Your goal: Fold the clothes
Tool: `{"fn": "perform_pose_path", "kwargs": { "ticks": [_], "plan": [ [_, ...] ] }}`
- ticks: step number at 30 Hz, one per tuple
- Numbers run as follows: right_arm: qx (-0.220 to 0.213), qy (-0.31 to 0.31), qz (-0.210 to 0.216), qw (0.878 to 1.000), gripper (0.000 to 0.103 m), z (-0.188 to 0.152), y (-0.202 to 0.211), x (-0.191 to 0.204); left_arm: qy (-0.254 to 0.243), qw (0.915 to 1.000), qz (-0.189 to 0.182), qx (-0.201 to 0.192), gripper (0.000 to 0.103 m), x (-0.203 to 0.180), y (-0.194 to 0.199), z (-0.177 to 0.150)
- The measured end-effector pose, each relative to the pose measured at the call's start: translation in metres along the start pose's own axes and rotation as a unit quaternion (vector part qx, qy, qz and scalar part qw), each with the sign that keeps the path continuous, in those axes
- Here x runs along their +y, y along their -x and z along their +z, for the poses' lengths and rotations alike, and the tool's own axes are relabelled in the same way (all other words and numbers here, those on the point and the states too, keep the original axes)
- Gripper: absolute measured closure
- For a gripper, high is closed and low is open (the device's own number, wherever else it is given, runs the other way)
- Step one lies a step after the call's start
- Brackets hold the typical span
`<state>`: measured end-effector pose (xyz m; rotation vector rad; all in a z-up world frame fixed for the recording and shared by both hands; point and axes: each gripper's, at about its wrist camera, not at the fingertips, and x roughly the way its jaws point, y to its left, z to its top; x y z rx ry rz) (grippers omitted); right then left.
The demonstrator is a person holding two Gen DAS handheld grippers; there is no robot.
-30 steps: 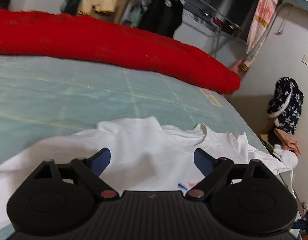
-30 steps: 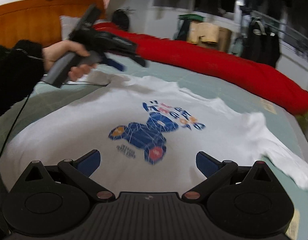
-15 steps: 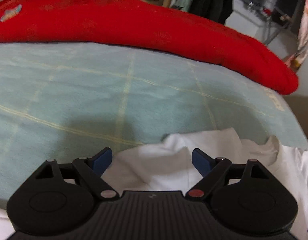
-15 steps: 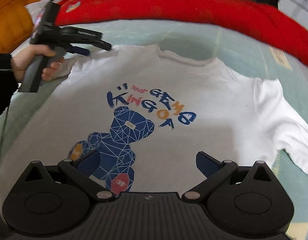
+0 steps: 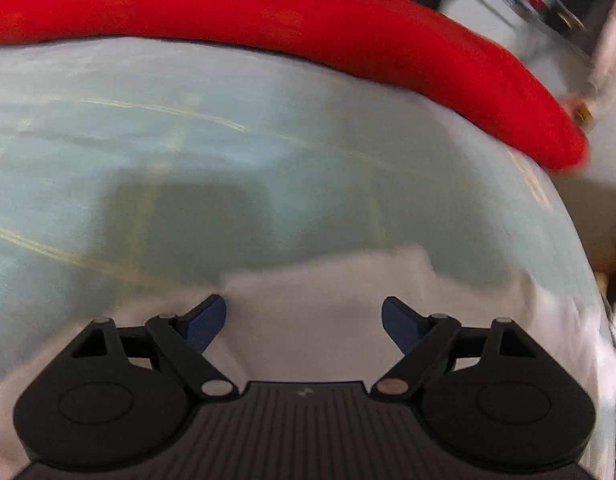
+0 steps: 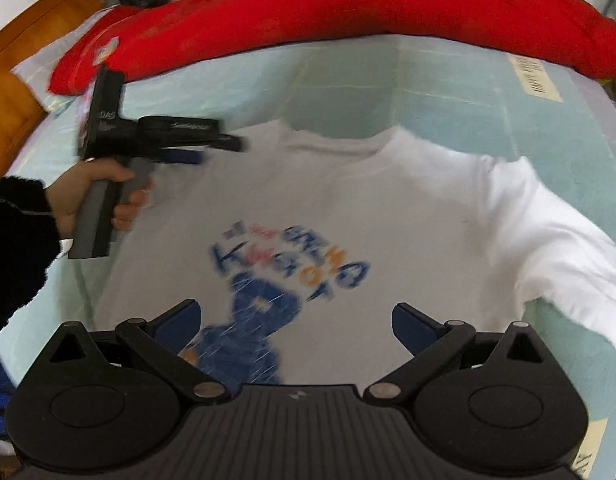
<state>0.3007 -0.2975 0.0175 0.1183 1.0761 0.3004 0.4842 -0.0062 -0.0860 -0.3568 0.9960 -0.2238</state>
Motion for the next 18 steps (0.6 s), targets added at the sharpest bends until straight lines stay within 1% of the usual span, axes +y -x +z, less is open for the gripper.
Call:
{"fn": "perform_pose_path", "kwargs": {
  "ticks": [1, 4, 7, 8, 12, 14, 16, 18],
  "plan": [
    [-0.004, -0.005, -0.009, 1.0, 0.0, 0.005, -0.003, -0.006, 0.013, 0.9999, -0.008, 0.002, 0.017, 0.003, 0.003, 0.005],
    [-0.025, -0.015, -0.024, 0.999, 0.0, 0.021, -0.012, -0.023, -0.012, 0.9983, -0.055, 0.012, 0.017, -0.01, 0.016, 0.005],
    [-0.038, -0.01, -0.018, 0.999, 0.0, 0.039, -0.029, -0.036, -0.042, 0.9934, -0.104, 0.022, 0.016, -0.024, 0.028, 0.005],
    [-0.041, -0.002, -0.013, 0.999, 0.0, 0.045, -0.037, -0.039, -0.046, 0.9922, -0.112, 0.029, 0.016, -0.027, 0.023, 0.004],
    [-0.034, 0.048, 0.013, 0.998, 0.0, 0.063, -0.079, -0.042, -0.054, 0.9879, -0.131, 0.062, 0.016, -0.034, -0.01, -0.001],
    [-0.031, 0.064, 0.019, 0.997, 0.0, 0.07, -0.097, -0.045, -0.058, 0.9852, -0.141, 0.078, 0.016, -0.038, -0.026, -0.003],
    [-0.028, 0.08, 0.025, 0.996, 0.0, 0.077, -0.116, -0.047, -0.041, 0.9864, -0.146, 0.063, 0.016, -0.031, -0.037, 0.005],
    [-0.025, 0.096, 0.031, 0.995, 0.0, 0.084, -0.135, -0.05, -0.033, 0.99, -0.132, 0.04, 0.016, -0.029, -0.041, 0.016]
  ]
}}
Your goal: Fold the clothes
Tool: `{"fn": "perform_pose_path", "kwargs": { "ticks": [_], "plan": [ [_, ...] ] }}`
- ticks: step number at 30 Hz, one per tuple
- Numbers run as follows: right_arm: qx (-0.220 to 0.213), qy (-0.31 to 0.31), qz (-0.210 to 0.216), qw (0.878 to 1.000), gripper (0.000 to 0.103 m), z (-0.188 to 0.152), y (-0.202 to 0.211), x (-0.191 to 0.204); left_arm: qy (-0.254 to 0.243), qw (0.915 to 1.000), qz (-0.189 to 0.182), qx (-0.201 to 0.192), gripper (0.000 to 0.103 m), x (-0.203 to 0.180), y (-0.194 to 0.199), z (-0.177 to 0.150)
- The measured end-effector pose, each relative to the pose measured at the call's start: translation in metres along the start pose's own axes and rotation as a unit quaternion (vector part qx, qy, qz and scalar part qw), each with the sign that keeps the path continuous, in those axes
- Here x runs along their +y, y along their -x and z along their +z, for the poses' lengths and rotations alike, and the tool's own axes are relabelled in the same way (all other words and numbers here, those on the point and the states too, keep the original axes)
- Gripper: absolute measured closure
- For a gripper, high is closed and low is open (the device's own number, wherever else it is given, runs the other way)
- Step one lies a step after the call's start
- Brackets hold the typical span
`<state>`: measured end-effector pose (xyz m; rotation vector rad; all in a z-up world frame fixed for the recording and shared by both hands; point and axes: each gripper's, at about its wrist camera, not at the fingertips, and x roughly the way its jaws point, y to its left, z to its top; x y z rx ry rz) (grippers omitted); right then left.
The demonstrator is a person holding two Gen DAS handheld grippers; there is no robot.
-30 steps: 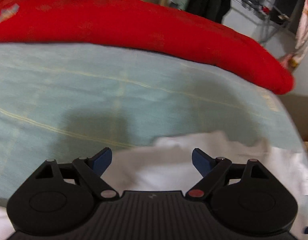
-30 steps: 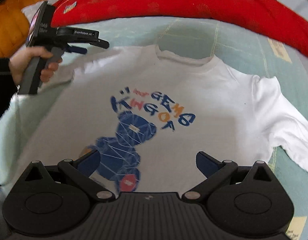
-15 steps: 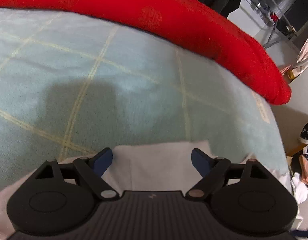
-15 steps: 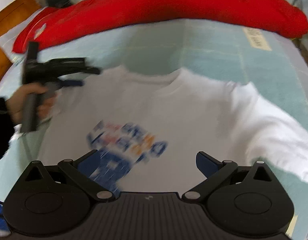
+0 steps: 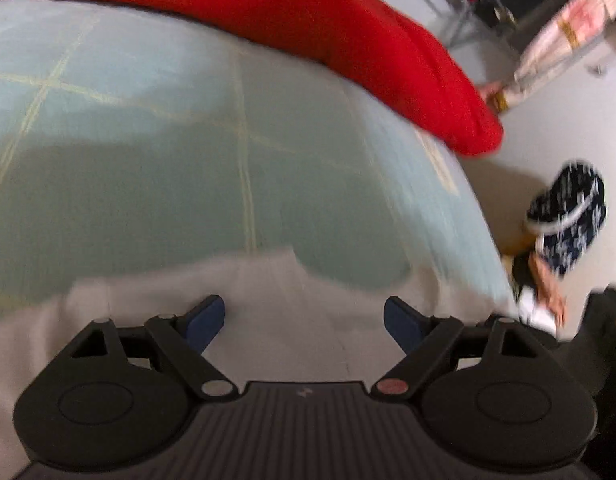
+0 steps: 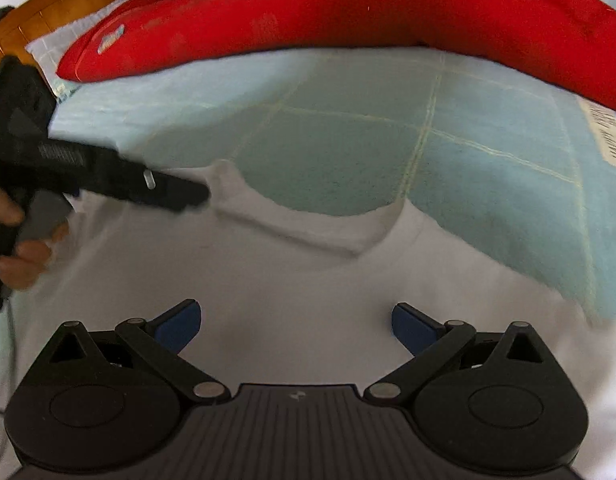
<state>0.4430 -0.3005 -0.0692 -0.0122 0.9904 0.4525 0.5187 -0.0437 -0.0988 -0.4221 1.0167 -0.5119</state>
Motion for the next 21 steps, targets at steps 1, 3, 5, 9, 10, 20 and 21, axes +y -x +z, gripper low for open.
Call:
{"fn": "perform_pose_path", "kwargs": {
  "ticks": [1, 3, 5, 9, 10, 20, 21],
  "plan": [
    [-0.002, 0.006, -0.002, 1.0, 0.0, 0.004, -0.007, -0.003, 0.003, 1.0, 0.006, -0.006, 0.016, 0.0, 0.001, 0.006],
    [-0.019, 0.009, -0.024, 0.999, 0.0, 0.015, -0.009, -0.009, 0.009, 0.9997, 0.016, -0.015, 0.016, -0.001, 0.005, 0.017],
    [-0.023, -0.001, -0.014, 1.0, 0.0, 0.024, 0.0, -0.011, 0.013, 0.9996, 0.014, -0.021, 0.016, -0.001, 0.011, 0.024],
    [-0.03, 0.009, 0.042, 0.999, 0.0, 0.031, 0.021, 0.004, 0.036, 0.9972, -0.065, 0.008, 0.014, -0.005, 0.029, 0.018],
    [-0.029, 0.016, 0.062, 0.998, 0.0, 0.031, 0.024, 0.011, 0.044, 0.9947, -0.089, 0.028, 0.014, -0.005, 0.024, 0.016],
    [-0.009, 0.061, 0.077, 0.995, 0.0, 0.044, -0.037, 0.038, 0.081, 0.989, -0.106, 0.065, 0.014, 0.011, -0.032, 0.029],
    [-0.019, 0.062, 0.072, 0.995, 0.0, 0.047, -0.032, 0.038, 0.08, 0.9895, -0.107, 0.056, 0.014, 0.009, -0.03, 0.032]
  ]
}}
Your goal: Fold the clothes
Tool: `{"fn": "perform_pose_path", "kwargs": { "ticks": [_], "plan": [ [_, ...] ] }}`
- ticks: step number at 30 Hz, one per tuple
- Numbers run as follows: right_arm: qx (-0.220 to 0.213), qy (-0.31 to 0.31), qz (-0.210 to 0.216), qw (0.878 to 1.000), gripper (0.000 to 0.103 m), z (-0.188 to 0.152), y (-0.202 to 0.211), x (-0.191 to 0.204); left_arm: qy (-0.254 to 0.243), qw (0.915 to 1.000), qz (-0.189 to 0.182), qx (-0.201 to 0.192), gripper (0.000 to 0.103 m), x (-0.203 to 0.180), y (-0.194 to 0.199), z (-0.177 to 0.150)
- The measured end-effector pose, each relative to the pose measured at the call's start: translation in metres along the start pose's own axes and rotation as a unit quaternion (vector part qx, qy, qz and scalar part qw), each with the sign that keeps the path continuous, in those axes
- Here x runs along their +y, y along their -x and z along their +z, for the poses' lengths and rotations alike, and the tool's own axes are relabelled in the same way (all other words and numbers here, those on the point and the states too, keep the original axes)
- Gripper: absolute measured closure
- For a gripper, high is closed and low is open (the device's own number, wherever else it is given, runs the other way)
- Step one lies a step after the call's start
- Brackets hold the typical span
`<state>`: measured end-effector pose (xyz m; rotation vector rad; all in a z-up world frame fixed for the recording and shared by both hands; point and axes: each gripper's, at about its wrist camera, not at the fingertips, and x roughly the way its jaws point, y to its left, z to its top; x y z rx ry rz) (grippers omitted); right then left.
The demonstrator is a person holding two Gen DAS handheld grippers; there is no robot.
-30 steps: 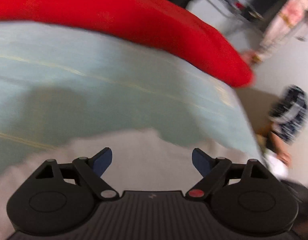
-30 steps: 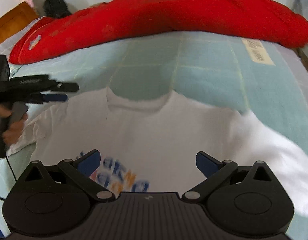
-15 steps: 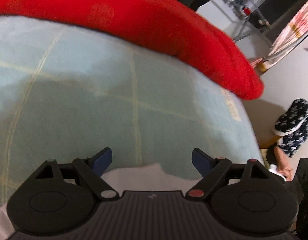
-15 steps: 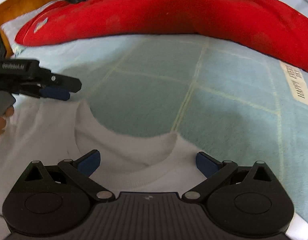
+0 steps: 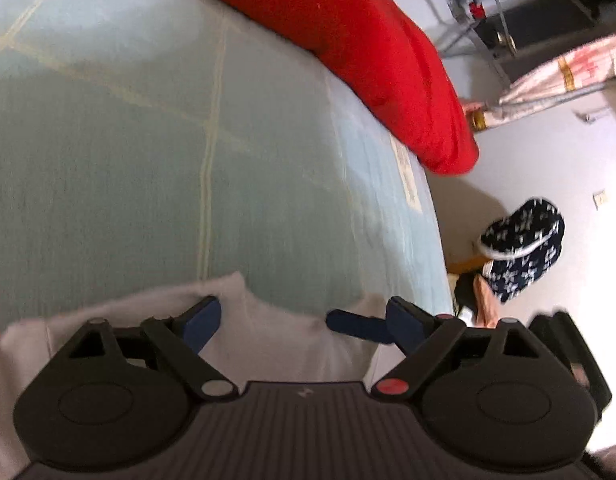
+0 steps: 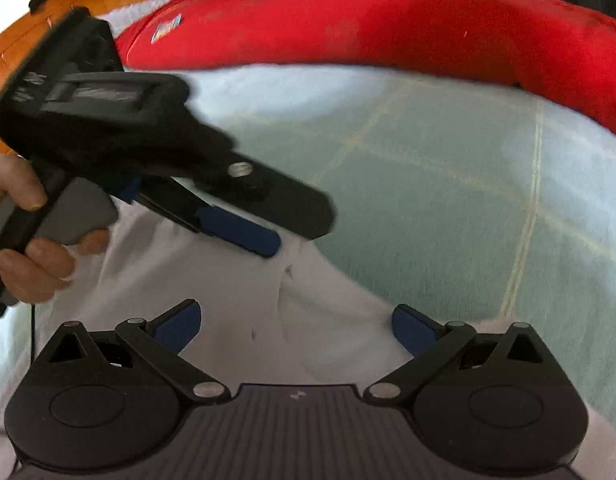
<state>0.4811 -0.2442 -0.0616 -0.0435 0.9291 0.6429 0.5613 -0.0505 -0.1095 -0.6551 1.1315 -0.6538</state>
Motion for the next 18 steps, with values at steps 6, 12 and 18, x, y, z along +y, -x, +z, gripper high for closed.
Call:
{"fn": "perform_pose_path", "kwargs": {
  "ticks": [6, 12, 18],
  "plan": [
    [-0.007, -0.027, -0.034, 0.999, 0.0, -0.006, 0.04, 0.003, -0.024, 0.9997, 0.006, -0.005, 0.013, -0.014, 0.031, -0.026],
    [-0.005, -0.09, -0.061, 0.994, 0.0, -0.022, 0.03, -0.032, -0.02, 0.9986, 0.048, -0.003, 0.014, -0.003, 0.033, -0.037],
    [-0.036, -0.086, -0.105, 0.99, 0.0, -0.01, 0.036, -0.034, -0.037, 0.9956, 0.059, -0.062, 0.013, -0.017, 0.061, -0.036]
  ]
}}
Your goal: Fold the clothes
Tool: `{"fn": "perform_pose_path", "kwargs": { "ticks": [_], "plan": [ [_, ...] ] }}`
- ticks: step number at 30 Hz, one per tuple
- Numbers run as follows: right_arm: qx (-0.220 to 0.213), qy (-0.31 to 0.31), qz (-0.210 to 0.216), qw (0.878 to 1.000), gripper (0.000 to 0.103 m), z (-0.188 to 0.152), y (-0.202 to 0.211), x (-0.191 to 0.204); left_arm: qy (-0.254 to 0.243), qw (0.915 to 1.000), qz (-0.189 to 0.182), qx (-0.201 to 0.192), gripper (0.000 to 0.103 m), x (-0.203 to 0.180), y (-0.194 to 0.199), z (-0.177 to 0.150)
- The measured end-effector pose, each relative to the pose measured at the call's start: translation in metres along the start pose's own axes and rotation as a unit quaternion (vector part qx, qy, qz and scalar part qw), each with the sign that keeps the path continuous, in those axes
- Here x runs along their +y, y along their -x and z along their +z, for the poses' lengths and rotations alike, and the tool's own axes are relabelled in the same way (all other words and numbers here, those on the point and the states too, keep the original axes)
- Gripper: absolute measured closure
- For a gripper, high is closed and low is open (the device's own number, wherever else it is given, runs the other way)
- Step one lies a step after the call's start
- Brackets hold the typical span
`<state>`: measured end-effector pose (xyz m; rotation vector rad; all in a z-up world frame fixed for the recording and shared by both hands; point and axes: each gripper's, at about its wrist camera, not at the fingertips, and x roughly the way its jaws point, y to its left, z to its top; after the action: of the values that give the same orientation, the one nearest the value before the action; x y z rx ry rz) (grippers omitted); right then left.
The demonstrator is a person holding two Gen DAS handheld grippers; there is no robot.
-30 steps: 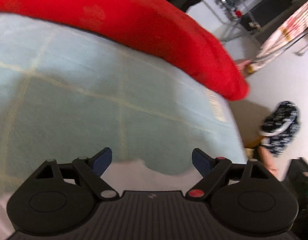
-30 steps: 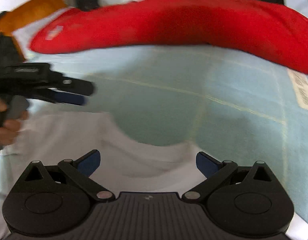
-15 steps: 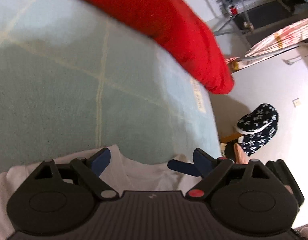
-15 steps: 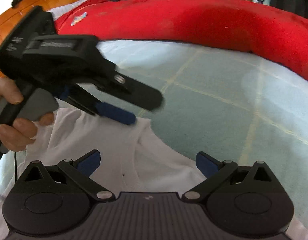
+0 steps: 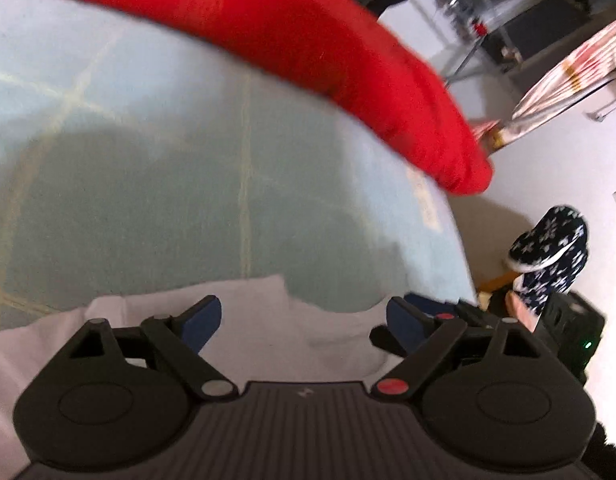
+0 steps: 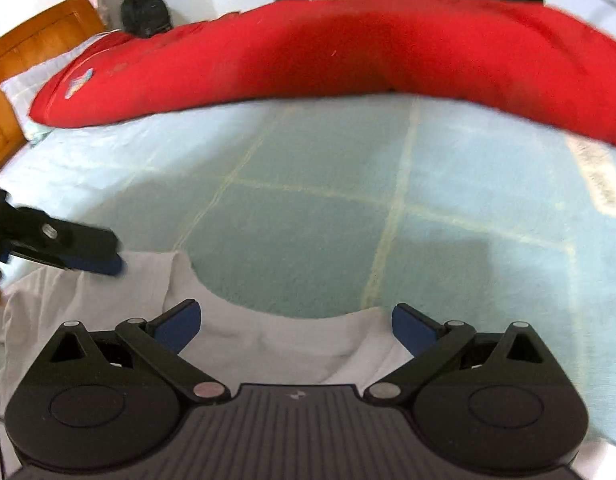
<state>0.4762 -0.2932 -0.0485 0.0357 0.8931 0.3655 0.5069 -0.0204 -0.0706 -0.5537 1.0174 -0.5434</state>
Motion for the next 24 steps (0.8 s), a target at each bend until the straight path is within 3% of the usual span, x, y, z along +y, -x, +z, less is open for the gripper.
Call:
{"fn": "perform_pose_path", "kwargs": {
  "ticks": [7, 10, 13, 19, 24],
  "plan": [
    [0.038, 0.013, -0.012, 0.999, 0.0, -0.037, 0.042, 0.028, -0.077, 0.9928, 0.092, 0.005, 0.013, -0.021, 0.042, -0.05],
    [0.067, 0.013, -0.007, 0.998, 0.0, -0.057, 0.037, 0.042, -0.087, 0.9906, 0.104, 0.021, 0.013, -0.02, 0.048, -0.08],
    [0.065, 0.028, -0.018, 0.997, 0.0, -0.073, 0.027, 0.048, -0.079, 0.9893, 0.116, 0.039, 0.013, -0.01, 0.048, -0.104],
    [0.076, 0.037, -0.02, 0.996, 0.0, -0.073, 0.021, 0.048, -0.018, 0.9872, 0.158, -0.009, 0.015, -0.001, 0.056, -0.113],
    [0.084, 0.045, -0.015, 0.995, 0.0, -0.074, 0.019, 0.046, -0.002, 0.9845, 0.175, -0.005, 0.015, -0.011, 0.063, -0.136]
  ]
}}
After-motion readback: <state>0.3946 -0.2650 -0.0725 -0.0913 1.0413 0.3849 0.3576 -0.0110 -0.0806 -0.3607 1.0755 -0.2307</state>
